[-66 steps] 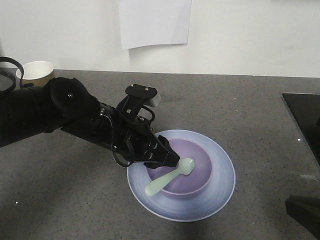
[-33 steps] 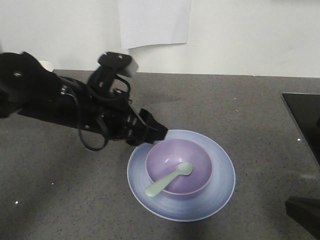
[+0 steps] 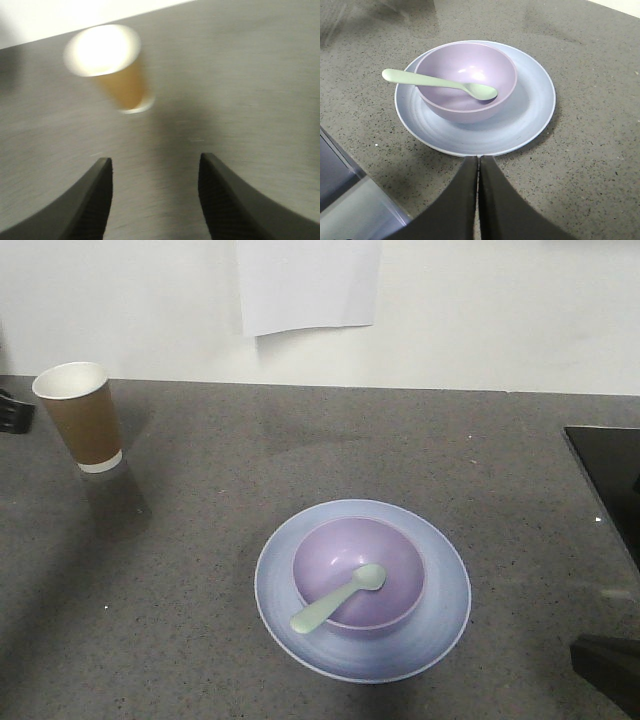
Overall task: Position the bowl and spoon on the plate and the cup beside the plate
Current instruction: 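Move the left gripper down onto the brown paper cup rim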
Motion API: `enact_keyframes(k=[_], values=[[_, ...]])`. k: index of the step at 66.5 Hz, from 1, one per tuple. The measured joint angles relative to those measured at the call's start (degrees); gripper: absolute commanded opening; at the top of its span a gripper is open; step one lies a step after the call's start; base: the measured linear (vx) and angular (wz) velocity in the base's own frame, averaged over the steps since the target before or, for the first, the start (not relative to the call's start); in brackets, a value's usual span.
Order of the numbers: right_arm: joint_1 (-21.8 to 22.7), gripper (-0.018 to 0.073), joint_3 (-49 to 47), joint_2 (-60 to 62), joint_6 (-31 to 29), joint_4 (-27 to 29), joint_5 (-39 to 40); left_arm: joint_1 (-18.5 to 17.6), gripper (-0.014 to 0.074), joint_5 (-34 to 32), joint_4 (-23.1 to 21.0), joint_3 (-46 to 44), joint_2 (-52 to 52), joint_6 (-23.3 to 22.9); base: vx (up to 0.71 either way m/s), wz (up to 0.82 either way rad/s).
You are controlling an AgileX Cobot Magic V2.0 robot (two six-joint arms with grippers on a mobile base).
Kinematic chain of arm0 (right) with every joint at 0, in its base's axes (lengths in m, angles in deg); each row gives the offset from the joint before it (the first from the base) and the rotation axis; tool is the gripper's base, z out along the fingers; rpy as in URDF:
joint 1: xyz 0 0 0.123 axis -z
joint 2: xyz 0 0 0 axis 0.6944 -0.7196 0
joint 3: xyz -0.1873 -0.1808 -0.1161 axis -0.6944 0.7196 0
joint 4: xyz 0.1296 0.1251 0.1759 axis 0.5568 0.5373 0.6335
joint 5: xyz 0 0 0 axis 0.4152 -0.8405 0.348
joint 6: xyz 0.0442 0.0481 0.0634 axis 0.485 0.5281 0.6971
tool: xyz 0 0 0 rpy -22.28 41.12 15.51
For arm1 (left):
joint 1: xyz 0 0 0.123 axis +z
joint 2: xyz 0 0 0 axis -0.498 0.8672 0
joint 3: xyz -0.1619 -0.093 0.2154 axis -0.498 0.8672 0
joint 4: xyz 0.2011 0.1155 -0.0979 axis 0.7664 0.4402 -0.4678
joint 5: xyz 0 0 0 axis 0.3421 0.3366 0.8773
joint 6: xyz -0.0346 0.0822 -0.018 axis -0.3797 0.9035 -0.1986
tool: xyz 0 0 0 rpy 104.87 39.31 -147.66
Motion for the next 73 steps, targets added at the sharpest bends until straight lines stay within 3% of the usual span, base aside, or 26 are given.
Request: enact_keyframes(k=[3,9,24,31,37,51,64,73], values=[[0.00,-0.0004,0.00,0.00,0.41,0.00,0.00,1.12,0.0370,0.83,3.38,0.00,-0.63,-2.31,0.00,0.00],[0.00,-0.0004,0.00,0.00,0.53,0.06,0.00,3.28,0.0370,1.09,5.88,0.00,-1.22,-3.99,0.00,0.00],[0.00,-0.0004,0.00,0.00,0.64,0.12,0.00,8.96,0.0370,-3.82,6.40,-0.55,-1.28,-6.82,0.00,0.00],[0.00,-0.0004,0.00,0.00,0.64,0.12,0.00,11.56,0.0370,-4.68,5.83,-5.06,-0.07,-6.90,0.00,0.00],[0.00,-0.0004,0.00,0.00,0.64,0.12,0.00,13.11,0.0370,-4.57,3.42,-12.22,2.43,-4.89,0.00,0.00],[0.00,-0.0004,0.00,0.00,0.64,0.12,0.00,15.56,0.0370,-2.26,-8.92,-30.79,14.27,4.22,0.00,0.00],[0.00,-0.0004,0.00,0.00,0.64,0.12,0.00,18.59,0.0370,3.17,-12.60,-43.90,27.35,6.32,0.00,0.00],[0.00,-0.0004,0.00,0.00,0.64,0.12,0.00,21.26,0.0370,5.65,-17.18,-48.30,35.23,7.54,0.00,0.00]])
